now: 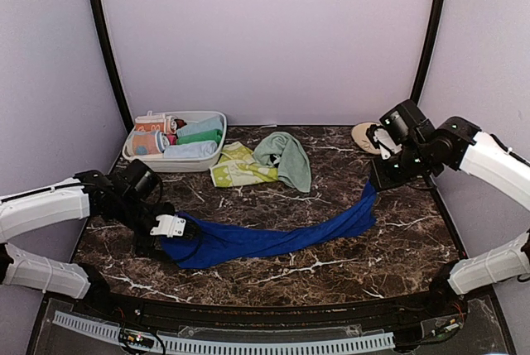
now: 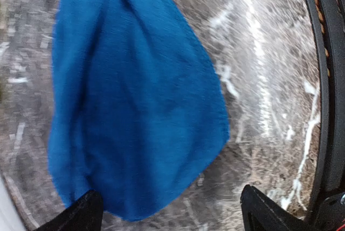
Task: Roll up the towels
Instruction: Adjust the towel at the center of the board.
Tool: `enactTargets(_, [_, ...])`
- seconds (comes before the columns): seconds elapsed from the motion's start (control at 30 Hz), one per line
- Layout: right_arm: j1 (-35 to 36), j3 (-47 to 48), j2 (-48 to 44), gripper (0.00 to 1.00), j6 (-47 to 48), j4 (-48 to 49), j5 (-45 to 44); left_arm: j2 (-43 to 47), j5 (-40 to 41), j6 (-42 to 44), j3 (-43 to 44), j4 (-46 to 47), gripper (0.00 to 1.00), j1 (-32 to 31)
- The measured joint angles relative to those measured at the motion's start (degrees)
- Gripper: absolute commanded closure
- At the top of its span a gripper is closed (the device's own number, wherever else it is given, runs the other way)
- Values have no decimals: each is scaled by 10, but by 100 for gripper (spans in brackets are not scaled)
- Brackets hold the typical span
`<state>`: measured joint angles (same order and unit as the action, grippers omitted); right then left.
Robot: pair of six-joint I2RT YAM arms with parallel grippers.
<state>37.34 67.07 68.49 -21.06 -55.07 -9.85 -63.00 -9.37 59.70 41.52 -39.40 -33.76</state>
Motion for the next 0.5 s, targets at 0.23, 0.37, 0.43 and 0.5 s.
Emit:
enactTargets(0.23, [0,0,2,100,-2,2,5,-94,-28,-14,-18,-26,21,-35])
enactTargets(0.37, [0,0,2,100,-4,2,8,-110,-36,-15,-14,-21,37,-48])
enactTargets(0.43, [0,0,2,100,-5,2,8,-117,-37,-16,-14,-20,44,-51])
enactTargets(0.5, [0,0,2,100,-5,2,8,-125,-38,-14,-14,-19,47,-53])
